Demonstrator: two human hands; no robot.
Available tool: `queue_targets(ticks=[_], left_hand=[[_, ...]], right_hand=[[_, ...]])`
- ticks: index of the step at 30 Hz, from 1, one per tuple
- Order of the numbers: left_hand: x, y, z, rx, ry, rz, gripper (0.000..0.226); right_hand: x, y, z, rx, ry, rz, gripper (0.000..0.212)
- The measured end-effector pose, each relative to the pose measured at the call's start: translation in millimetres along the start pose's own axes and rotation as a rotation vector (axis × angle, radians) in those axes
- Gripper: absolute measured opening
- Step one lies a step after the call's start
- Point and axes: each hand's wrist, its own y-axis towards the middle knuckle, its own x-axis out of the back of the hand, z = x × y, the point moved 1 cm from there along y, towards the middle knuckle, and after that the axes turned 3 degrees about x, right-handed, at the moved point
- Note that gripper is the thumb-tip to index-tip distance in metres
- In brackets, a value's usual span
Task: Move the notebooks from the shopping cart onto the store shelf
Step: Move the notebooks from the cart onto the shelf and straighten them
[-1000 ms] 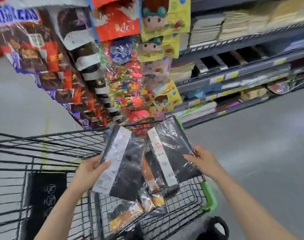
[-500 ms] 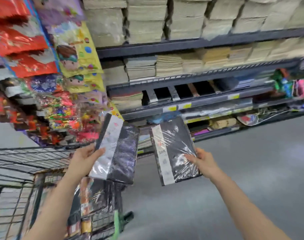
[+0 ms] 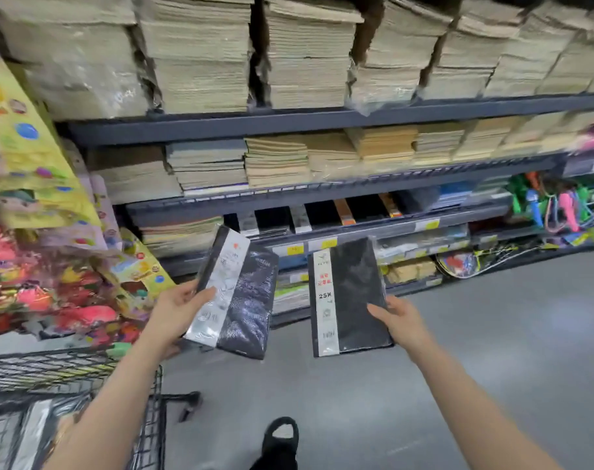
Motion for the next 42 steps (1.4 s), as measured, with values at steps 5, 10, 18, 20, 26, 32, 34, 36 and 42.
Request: queue_targets(ticks=[5, 10, 18, 20, 26, 32, 34, 36, 42], left_hand=[[-19.1, 39.0, -14.1, 0.056, 0.010, -0.057, 0.021], [-47.2, 42.4, -19.9, 0.096, -0.052, -0.103, 0.021], [-97.4, 40.3, 21.0, 0.172, -0.216, -0.338, 0.041], [-101.8, 55.6, 39.5, 0.182, -0.284, -0.349, 0.055], [-108.5, 105.9, 82.9, 0.060, -0.304, -0.369, 0.016], [-130.7, 161.0, 118.8, -0.173, -0.358, -0.484, 0.012], [-136.4, 173.9, 127.8, -0.218, -0.394, -0.485, 0.013], [-138.7, 184.8, 136.9, -0.259, -0.476, -0.463, 0.019], [-141.6, 187.5, 142.8, -0.378, -0.608, -0.355, 0.024]], right_hand=[[15.0, 62.2, 14.3, -0.041, 0.028, 0.055, 0.017], [29.8, 108.6, 26.3, -0.075, 0.008, 0.143, 0.026], [31.8, 192.5, 12.1, -0.007, -0.068, 0.235, 0.022], [20.8, 216.3, 10.8, 0.044, -0.041, 0.240, 0.028], [-24.1, 292.7, 15.6, 0.202, 0.006, 0.258, 0.049], [-49.3, 356.3, 3.9, 0.469, -0.206, 0.106, 0.043], [-48.2, 357.8, -2.0, 0.632, -0.380, -0.023, 0.052], [-46.6, 344.3, -8.0, 0.879, -0.541, -0.168, 0.050], [-68.0, 315.7, -29.4, 1.251, -0.895, -0.255, 0.033]])
